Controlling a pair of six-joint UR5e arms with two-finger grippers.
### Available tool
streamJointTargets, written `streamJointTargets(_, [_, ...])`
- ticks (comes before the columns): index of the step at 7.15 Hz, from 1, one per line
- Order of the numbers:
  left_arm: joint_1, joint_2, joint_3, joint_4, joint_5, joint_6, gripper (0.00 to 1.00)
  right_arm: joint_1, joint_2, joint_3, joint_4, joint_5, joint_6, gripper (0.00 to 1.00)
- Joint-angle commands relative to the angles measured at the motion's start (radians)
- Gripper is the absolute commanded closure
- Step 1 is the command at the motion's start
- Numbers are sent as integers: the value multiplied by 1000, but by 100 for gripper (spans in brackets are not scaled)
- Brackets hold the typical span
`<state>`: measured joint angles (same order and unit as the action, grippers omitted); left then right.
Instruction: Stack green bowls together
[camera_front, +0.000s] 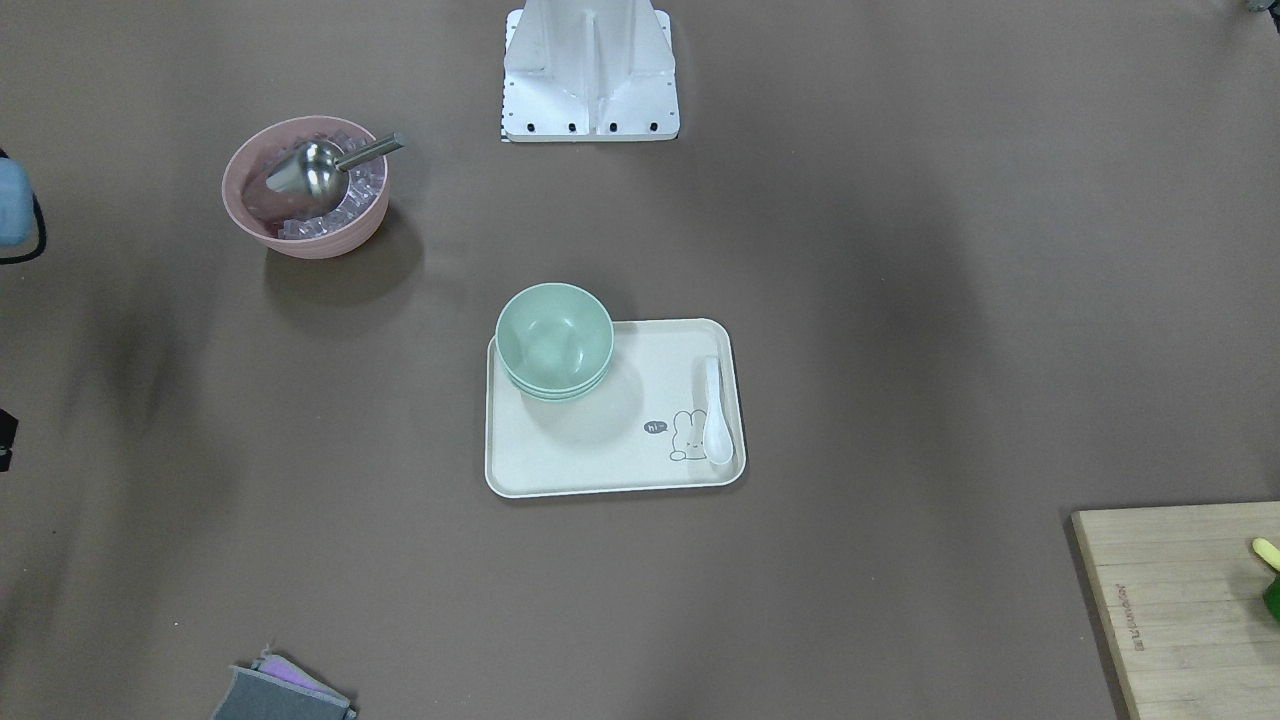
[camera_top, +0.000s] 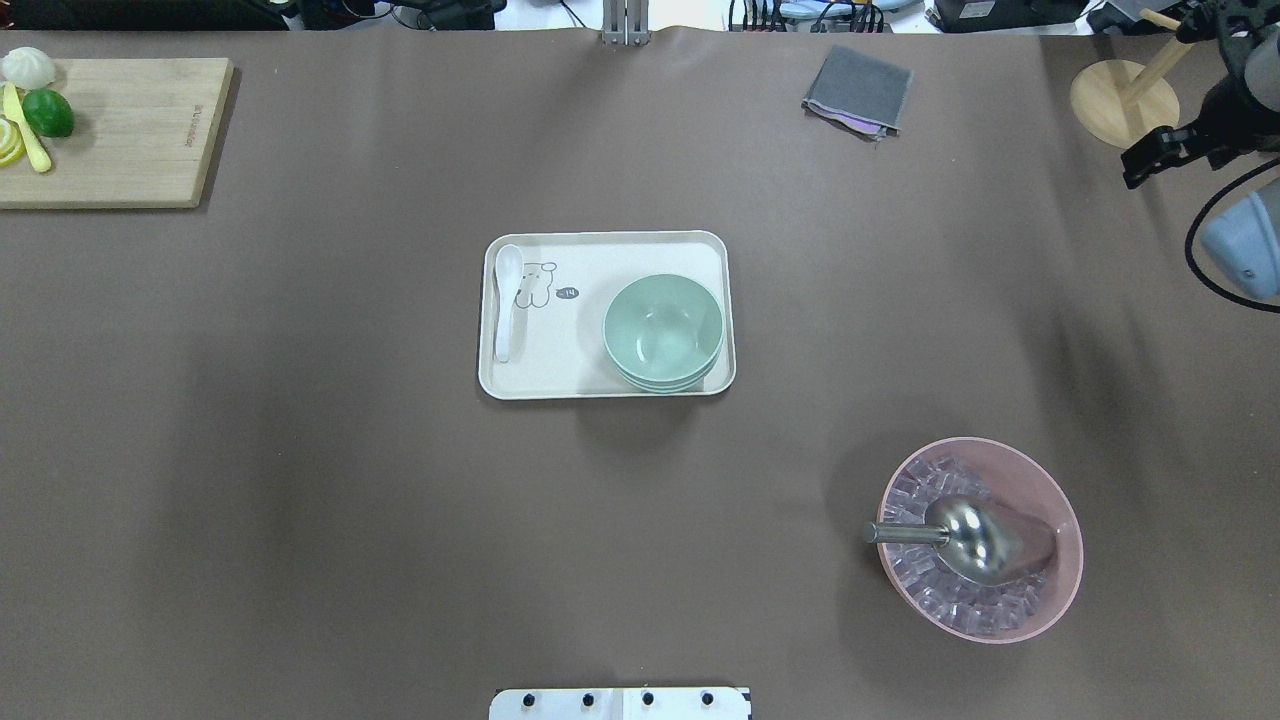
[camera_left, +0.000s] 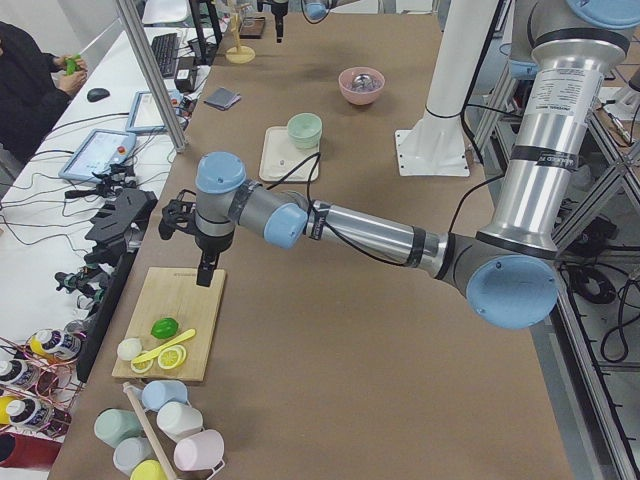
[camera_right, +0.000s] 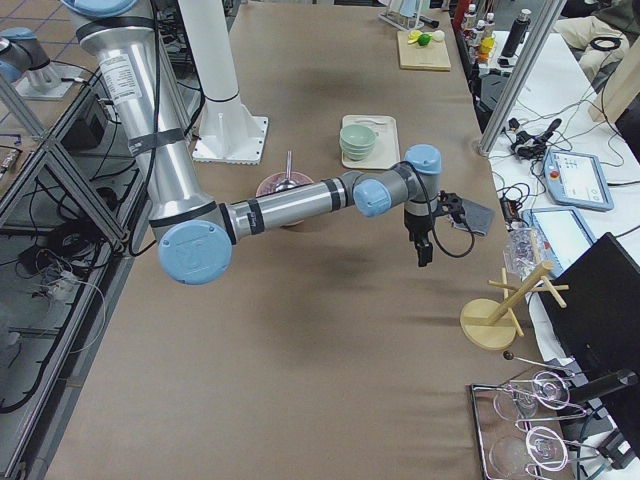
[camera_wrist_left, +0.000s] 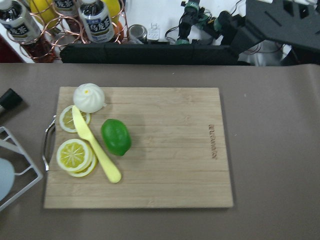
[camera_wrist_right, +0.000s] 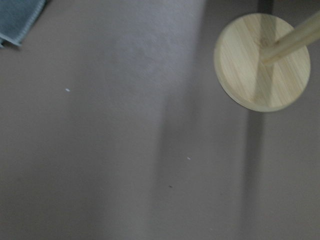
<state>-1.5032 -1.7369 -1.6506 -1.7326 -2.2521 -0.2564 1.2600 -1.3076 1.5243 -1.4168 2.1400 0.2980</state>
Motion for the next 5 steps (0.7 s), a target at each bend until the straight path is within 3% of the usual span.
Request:
streamJointTargets(1, [-15,141,-113,113,-20,114,2,138,-117,-7,-7,167,-152,0])
streamJointTargets(3, [-31,174,-132,113,-23,117,2,234,-173,7,-36,225,-175,0])
streamJointTargets(5, [-32,166,-130,187,-30,114,2,271,-190,17,-127,210,-277,0])
